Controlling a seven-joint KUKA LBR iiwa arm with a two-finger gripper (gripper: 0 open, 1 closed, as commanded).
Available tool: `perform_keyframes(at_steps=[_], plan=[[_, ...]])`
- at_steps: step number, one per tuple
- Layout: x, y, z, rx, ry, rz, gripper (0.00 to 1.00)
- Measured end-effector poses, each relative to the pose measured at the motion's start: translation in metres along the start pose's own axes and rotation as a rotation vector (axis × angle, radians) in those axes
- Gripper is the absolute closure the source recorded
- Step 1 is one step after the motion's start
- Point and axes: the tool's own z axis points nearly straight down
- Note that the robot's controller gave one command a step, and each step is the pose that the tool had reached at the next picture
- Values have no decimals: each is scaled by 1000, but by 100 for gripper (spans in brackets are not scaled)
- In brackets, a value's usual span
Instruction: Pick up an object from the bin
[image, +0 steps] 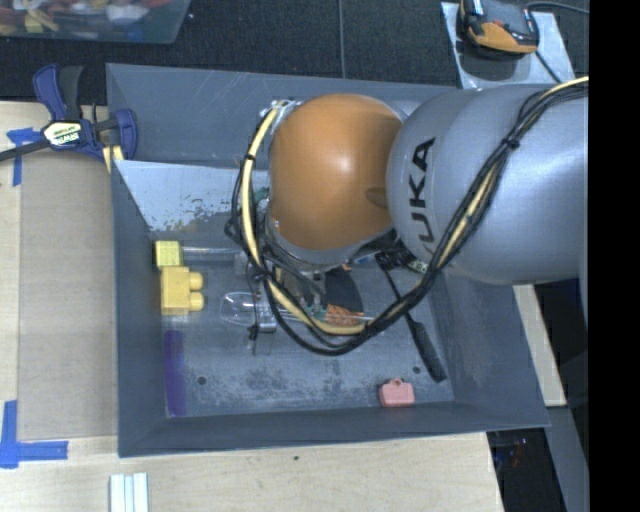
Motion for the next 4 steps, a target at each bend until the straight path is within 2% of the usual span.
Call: perform_keyframes(at_steps=[1,2,3,4], plan=[[-1,-1,-2,-1,-4,2,0],[-35,-65,74,-2,-11,-39,0],[-67,-123,69,-4,-24,-67,0],[-67,-150,111,0,-6,-53,0]])
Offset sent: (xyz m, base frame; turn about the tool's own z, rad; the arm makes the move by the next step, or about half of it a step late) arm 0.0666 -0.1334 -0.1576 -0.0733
